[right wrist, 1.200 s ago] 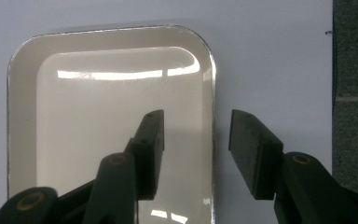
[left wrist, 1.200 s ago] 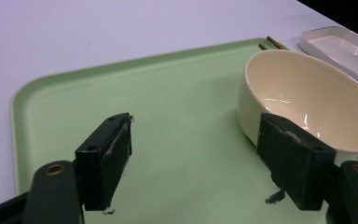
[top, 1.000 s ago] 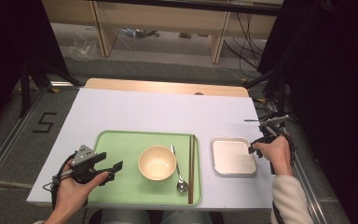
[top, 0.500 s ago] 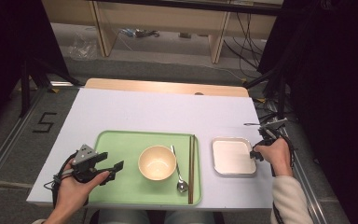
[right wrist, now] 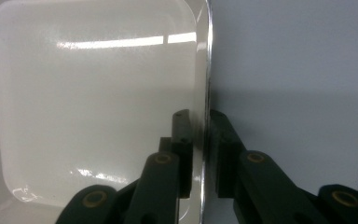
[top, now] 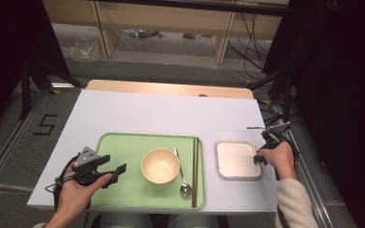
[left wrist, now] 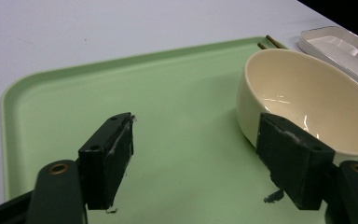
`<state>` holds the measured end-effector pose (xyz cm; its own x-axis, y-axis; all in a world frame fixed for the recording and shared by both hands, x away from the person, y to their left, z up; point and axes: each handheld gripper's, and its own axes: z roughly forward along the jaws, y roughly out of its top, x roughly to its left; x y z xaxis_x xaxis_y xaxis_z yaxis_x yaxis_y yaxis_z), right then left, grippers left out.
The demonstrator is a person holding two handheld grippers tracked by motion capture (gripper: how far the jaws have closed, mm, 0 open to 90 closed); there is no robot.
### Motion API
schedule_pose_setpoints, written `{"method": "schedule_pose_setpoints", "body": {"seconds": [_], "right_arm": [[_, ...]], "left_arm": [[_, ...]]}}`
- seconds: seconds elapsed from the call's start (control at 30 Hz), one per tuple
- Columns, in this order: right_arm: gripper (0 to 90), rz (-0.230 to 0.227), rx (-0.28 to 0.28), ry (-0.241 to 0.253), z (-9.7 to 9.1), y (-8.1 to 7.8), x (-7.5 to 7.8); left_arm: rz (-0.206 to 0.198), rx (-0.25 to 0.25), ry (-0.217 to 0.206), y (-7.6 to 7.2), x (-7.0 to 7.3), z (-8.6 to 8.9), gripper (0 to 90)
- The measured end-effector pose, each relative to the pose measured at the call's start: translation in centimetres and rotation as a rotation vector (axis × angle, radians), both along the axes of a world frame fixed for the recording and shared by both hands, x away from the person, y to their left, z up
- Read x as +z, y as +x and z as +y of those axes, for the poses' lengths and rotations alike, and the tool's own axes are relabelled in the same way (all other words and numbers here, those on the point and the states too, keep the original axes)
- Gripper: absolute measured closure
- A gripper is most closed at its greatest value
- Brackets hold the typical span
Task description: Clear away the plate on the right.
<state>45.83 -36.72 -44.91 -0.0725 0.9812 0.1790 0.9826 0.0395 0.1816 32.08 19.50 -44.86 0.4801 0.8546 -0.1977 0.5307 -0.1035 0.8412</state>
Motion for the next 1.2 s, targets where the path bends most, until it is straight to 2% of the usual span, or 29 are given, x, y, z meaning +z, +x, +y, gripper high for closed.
{"method": "schedule_pose_setpoints", "body": {"seconds": [0.03,0.07,0.1,0.13,0.2,0.27,0.37,0.47,0.67,0.77,0.9,0.93,1.0,1.03,1.1,1.13,1.17,1.2], "right_arm": [[85.9,0.010,-0.036,0.009,0.1,-0.1,0.2],[86.2,0.049,-0.089,0.012,0.5,-0.1,0.3],[86.7,0.037,-0.076,0.014,0.2,-0.1,0.3],[87.1,0.010,-0.019,0.017,-0.3,0.0,0.1],[87.4,0.022,-0.065,0.030,-0.1,-0.1,0.2],[88.0,0.016,-0.086,0.038,0.0,-0.1,0.3],[89.2,0.022,-0.093,0.067,-0.1,-0.2,0.8],[90.0,0.005,-0.102,0.095,0.0,-0.3,1.2],[90.0,-0.001,-0.098,0.106,0.1,-0.3,1.2],[90.0,0.011,-0.103,0.145,0.0,-0.2,1.3],[90.0,0.006,-0.112,0.168,0.1,-0.3,1.8],[90.0,-0.014,-0.115,0.172,0.1,-0.4,1.9],[90.0,-0.007,-0.071,0.173,0.0,-0.5,2.3],[90.0,-0.019,-0.104,0.194,0.4,-0.5,2.5],[90.0,-0.037,-0.085,0.219,0.6,-0.5,3.0],[90.0,-0.032,-0.140,0.234,1.3,-0.7,3.3],[90.0,-0.024,-0.134,0.235,1.4,-0.7,3.8],[90.0,-0.061,-0.093,0.236,1.5,-0.6,3.8]], "left_arm": [[0.000,0.000,0.000,0.0,0.0,0.0,27.3],[0.001,0.002,-0.002,0.0,0.0,-0.1,27.4],[0.003,0.003,-0.004,0.0,0.0,-0.1,27.4],[0.001,-0.001,-0.006,0.0,-0.1,-0.1,27.5],[0.002,-0.003,-0.007,0.0,-0.1,-0.2,27.6],[0.003,-0.004,-0.005,0.1,0.0,-0.2,27.7],[0.000,-0.005,-0.003,0.1,0.1,-0.2,28.0],[0.007,0.000,-0.008,0.1,0.1,-0.2,28.3],[0.004,0.004,-0.017,0.3,0.3,-0.2,29.2],[0.004,-0.004,-0.018,0.5,0.4,-0.2,30.2],[0.020,0.002,-0.040,0.7,0.7,-0.6,31.4],[0.018,-0.007,-0.035,0.8,0.8,-0.6,31.4],[0.029,-0.007,-0.043,1.1,1.0,-0.8,31.4],[0.035,-0.010,-0.048,1.2,1.2,-1.0,31.4],[0.043,-0.017,-0.067,1.6,1.4,-1.2,31.3],[0.046,-0.020,-0.066,1.9,1.5,-1.4,31.3],[0.046,-0.021,-0.073,2.1,1.6,-1.6,31.4],[0.049,-0.023,-0.074,2.3,1.8,-1.8,31.4]]}}
